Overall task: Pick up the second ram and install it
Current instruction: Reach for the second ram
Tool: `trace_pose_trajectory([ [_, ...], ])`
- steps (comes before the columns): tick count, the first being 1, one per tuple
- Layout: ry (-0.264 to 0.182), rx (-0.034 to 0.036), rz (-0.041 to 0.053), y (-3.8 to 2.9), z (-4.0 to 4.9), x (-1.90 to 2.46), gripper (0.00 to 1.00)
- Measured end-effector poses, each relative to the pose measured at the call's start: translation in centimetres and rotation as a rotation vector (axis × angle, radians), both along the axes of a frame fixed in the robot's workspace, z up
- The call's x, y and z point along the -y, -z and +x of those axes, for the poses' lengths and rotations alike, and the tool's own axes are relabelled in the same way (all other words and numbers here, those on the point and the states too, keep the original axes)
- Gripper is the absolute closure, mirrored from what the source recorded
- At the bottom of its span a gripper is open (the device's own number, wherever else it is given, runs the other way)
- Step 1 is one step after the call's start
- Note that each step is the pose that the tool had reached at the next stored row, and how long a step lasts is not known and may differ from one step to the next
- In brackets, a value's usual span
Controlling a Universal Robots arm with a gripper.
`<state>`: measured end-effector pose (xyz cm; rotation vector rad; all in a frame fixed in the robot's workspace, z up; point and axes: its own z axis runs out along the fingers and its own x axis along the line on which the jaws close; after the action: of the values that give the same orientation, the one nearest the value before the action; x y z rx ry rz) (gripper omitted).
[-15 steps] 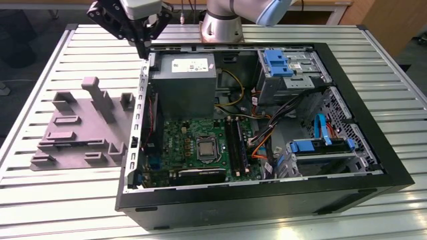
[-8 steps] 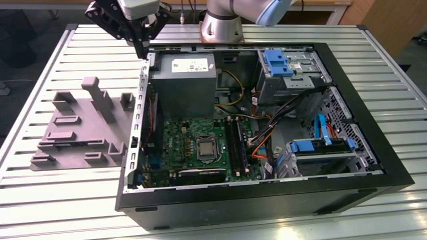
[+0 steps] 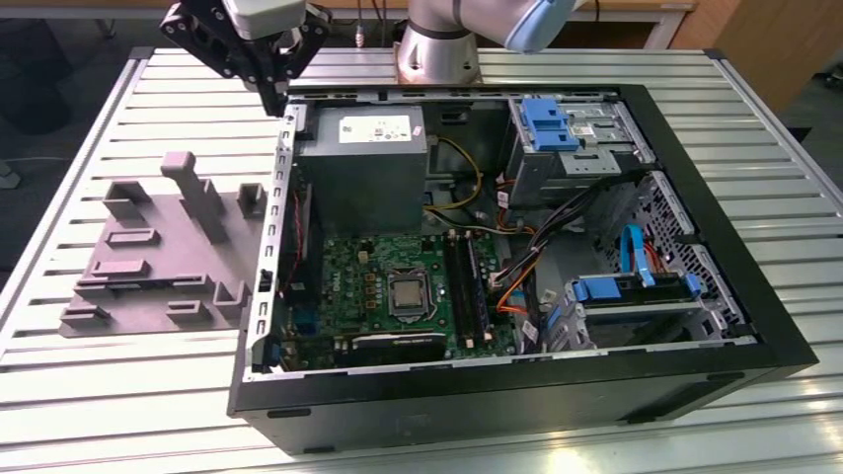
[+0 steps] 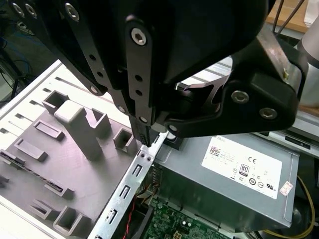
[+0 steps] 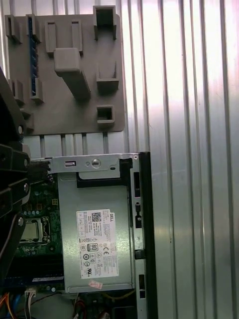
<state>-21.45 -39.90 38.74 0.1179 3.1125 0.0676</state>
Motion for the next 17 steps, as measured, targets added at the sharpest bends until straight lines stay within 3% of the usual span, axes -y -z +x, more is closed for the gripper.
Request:
trace_pose_trajectory([
  [17, 0.0, 0.0, 0.0, 0.02, -4.04, 0.0, 0.89],
])
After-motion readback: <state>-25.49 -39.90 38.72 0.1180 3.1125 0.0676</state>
